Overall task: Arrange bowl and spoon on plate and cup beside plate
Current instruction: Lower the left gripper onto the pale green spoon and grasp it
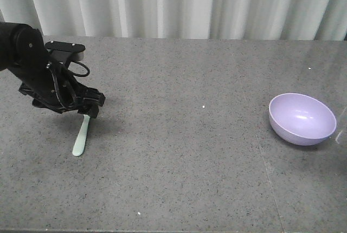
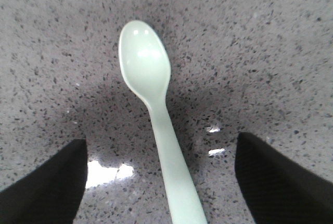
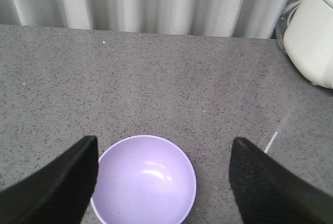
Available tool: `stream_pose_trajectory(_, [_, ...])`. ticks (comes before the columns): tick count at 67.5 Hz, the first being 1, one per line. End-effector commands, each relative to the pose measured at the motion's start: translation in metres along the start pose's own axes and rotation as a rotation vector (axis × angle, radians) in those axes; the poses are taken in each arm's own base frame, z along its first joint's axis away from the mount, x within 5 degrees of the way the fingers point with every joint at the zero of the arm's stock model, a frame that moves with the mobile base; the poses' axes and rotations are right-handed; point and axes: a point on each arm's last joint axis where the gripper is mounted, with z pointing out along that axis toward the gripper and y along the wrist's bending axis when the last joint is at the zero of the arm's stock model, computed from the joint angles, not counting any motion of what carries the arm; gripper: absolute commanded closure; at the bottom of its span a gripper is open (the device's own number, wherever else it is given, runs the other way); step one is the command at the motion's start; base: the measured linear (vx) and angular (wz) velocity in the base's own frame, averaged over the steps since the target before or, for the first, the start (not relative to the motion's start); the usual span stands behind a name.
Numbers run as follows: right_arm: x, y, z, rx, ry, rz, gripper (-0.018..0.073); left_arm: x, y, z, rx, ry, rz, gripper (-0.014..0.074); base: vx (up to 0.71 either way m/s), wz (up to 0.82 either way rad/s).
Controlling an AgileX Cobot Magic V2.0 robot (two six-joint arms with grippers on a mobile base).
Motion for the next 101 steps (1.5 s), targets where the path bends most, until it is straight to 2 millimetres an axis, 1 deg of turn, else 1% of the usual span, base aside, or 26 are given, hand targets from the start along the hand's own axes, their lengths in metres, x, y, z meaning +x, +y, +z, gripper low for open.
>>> stream_pose_trajectory(1, [-0.016, 0.0, -0.008, -0.004, -0.104, -0.025, 0.0035, -0.008, -0.004, -0.015, 0.013, -0.067, -0.01, 0.0032, 0.0, 0.0])
stream_pose_trajectory(7, [-0.016, 0.0, -0.008, -0.003, -0.101, -0.025, 0.0035, -0.008, -0.004, -0.007, 0.012, -0.043, -0.023, 0.0032, 0.0, 0.0])
stream_pose_trajectory(26, [-0.016, 0.0, -0.008, -0.003, -0.1, -0.024, 0.0036, -0.007, -0.003, 0.004, 0.009, -0.01, -0.039, 0.0032, 0.0, 0.0])
stream_pose_trajectory(35, [-0.016, 0.0, -0.008, -0.003, -0.1, -0.024, 0.0036, -0.006, -0.003, 0.012, 0.007, 0.016, -0.04, 0.0046, 0.0, 0.0])
stream_pose_trajectory(48, [-0.015, 0.0, -0.006, -0.003, -0.095, -0.025, 0.0036, -0.006, -0.002, 0.019, 0.004, 0.033, -0.119, 0.0062, 0.0, 0.0])
stream_pose_trajectory(64, [-0.015, 0.0, -0.006, -0.004, -0.095, -0.023, 0.0036, -0.002, -0.002, 0.027, -0.001, 0.086, -0.12, 0.0064, 0.0, 0.0])
stream_pose_trajectory(68, [-0.015, 0.0, -0.006, -0.004, -0.095, -0.023, 0.0036, -0.001, -0.002, 0.028, -0.002, 0.096, -0.12, 0.0079, 0.0, 0.0])
stream_pose_trajectory(75, [-0.015, 0.0, -0.006, -0.004, -0.095, -0.023, 0.0036, 0.0, -0.002, 0.03, -0.003, 0.11, -0.121, 0.0148, 0.0, 0.0])
stream_pose_trajectory(82, [-0.015, 0.0, -0.006, -0.004, -0.095, -0.023, 0.0036, 0.0, -0.002, 0.031, 0.002, 0.116, -0.124, 0.0269, 0.0, 0.0])
stream_pose_trajectory(90, [-0.015, 0.0, -0.006, -0.004, -0.095, -0.023, 0.0036, 0.0, -0.002, 0.031, 0.002, 0.121, -0.118, 0.044, 0.0, 0.0])
stream_pose_trajectory(96, [-0.015, 0.0, -0.006, -0.004, -0.095, -0.023, 0.0036, 0.0, -0.002, 0.031, 0.004, 0.121, -0.092, 0.0547, 0.0, 0.0])
stream_pose_trajectory(100, [-0.015, 0.0, -0.006, -0.004, -0.095, -0.023, 0.0036, 0.0, -0.003, 0.031, 0.005, 0.122, -0.081, 0.0605, 0.0, 0.0])
stream_pose_trajectory(101, [-0.015, 0.0, -0.006, -0.004, -0.095, -0.023, 0.0036, 0.0, -0.003, 0.031, 0.005, 0.122, -0.078, 0.0606, 0.0, 0.0])
